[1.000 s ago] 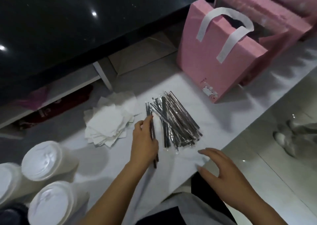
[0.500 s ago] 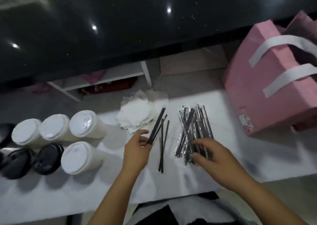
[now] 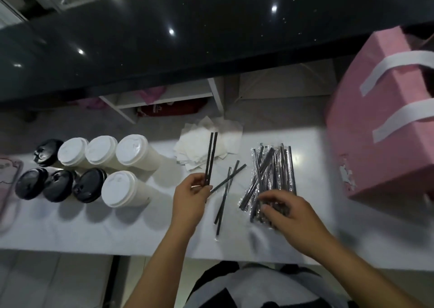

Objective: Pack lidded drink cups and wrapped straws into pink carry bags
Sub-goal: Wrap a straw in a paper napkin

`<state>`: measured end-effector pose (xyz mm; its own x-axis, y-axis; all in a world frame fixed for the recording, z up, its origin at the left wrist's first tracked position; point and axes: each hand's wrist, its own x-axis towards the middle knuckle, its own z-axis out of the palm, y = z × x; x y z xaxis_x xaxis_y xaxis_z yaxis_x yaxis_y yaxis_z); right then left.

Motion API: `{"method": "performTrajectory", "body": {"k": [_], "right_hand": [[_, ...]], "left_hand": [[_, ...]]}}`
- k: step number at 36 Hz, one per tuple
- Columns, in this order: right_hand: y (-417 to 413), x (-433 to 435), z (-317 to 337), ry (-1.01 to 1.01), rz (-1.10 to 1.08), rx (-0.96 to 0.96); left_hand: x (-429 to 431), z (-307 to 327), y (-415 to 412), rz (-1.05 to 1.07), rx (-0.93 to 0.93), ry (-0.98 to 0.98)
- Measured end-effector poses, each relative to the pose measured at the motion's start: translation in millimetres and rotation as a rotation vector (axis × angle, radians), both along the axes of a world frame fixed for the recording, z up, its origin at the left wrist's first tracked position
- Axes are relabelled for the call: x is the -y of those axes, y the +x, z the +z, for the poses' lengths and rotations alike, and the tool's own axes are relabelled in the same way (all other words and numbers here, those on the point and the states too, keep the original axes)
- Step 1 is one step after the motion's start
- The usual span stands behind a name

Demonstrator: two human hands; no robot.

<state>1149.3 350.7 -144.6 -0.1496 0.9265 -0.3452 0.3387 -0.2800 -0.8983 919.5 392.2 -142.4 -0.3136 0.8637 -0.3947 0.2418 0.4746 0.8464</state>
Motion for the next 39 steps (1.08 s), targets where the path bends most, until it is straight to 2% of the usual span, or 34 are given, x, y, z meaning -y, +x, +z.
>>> {"method": "performTrajectory", "body": {"k": [4,7,13,19,29,32,34,37,39], "right_hand": [[4,-3,6,-0.028,-0.050,-0.125],[4,-8,17,-0.107,-0.186,-0.376],[6,-23,30,-0.205,-0.394,-0.653],[14,-27,42,-0.168,-0.513,-0.706],[16,-20,42,-0.130,-0.534,-0.623],[19,-18,39,-0.114,-0.556,-0.604],[22,-16,39,-0.112,-0.559,-0.573],[27,-12,40,-0.115,-0.513,-0.529],[27,-8,39,-0.122,-0.493,-0.503]], "left_hand": [[4,13,19,0.045,0.210,-0.016],[13,32,38,-0.041,0.425,-0.059],[31,46,66,-0.219,0.483,-0.094],[35,47,76,-0.266,0.507,-0.112],[33,40,66,-0.402,0.489,-0.136],[20,36,52,-0.422,0.378,-0.077],[4,28,35,-0.344,0.246,-0.014],[-25,9,7,-0.228,-0.079,0.065],[-48,-2,-7,-0.221,-0.317,0.090]]}}
